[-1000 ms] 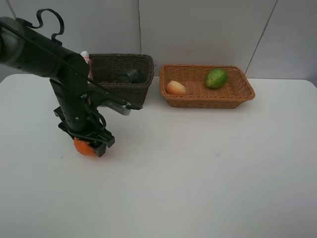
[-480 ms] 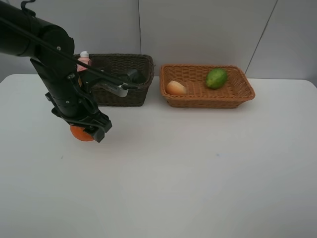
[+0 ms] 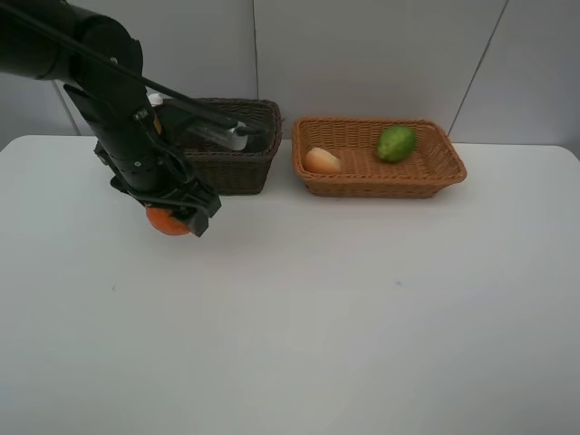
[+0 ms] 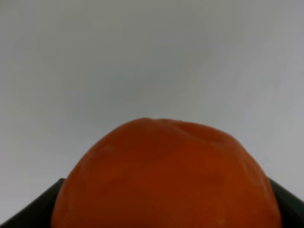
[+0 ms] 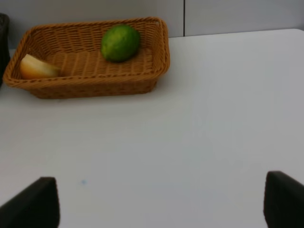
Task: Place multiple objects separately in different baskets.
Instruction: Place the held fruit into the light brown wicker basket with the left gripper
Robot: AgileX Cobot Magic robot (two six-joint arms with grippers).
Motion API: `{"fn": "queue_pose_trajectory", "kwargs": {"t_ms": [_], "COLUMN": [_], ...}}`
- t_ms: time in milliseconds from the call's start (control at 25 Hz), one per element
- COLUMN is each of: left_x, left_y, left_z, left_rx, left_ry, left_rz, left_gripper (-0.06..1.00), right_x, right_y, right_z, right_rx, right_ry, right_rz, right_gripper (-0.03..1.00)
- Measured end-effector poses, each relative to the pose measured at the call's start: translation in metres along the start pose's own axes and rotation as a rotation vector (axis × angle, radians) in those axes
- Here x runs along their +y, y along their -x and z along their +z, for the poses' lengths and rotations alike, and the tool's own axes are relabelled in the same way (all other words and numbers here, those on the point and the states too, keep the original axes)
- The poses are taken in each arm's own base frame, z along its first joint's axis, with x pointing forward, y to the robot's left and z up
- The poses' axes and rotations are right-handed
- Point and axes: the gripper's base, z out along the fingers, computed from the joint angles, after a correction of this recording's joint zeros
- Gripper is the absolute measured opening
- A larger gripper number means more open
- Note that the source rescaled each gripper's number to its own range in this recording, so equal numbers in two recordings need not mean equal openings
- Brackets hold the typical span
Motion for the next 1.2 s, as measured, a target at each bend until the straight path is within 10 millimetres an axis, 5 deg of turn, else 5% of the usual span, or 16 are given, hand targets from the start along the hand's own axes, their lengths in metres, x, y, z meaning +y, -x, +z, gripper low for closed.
{"fn": "queue_pose_trajectory", "kwargs": {"t_ms": [600, 840, 1200], "left_x": [-0.003, -0.02, -0.057], "left_y": [0.1, 0.146, 0.201], "left_z": [-0.07, -0.056, -0.01], "left_rx": [-0.412, -0.497, -0.588], "left_ry": [0.005, -0.059, -0.16], "left_rz": [0.065, 0.044, 0.028], "left_gripper": [0.9, 0.9, 0.9], "right_x": [0.0, 0.0, 0.0], "right_y": [0.0, 0.0, 0.0], "right_z": [0.0, 0.0, 0.0], "right_rx": [0.0, 0.0, 0.0], "right_ry": [0.0, 0.0, 0.0], "right_rz": [0.0, 0.0, 0.0], "right_gripper": [1.0, 1.0, 1.0]}}
